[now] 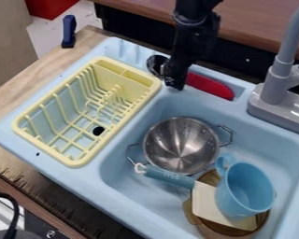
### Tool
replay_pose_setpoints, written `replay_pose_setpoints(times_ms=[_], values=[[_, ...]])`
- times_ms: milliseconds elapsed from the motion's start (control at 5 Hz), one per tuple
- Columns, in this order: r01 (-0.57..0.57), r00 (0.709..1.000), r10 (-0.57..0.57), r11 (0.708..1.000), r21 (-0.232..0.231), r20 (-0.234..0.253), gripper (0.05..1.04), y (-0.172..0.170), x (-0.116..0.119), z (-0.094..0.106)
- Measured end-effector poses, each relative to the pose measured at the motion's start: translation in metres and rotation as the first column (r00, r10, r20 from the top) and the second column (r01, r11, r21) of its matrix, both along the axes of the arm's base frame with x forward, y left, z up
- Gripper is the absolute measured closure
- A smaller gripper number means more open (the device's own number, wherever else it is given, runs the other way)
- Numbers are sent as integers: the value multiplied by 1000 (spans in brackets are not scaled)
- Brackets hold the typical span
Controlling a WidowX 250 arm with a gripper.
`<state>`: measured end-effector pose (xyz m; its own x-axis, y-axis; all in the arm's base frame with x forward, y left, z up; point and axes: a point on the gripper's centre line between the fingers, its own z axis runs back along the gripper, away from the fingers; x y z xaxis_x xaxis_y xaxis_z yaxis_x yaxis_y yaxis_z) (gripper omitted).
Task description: Lift the spoon and move it into the bowl
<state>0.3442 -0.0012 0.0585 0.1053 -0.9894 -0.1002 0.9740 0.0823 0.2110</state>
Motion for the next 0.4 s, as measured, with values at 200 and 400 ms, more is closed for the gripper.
replay_pose_setpoints(times_ms=[200, 400], values=[[18, 998, -20, 1000, -24, -64, 348, 0, -6, 0], [13, 987, -21, 999, -47, -159, 635, 2, -4, -3]])
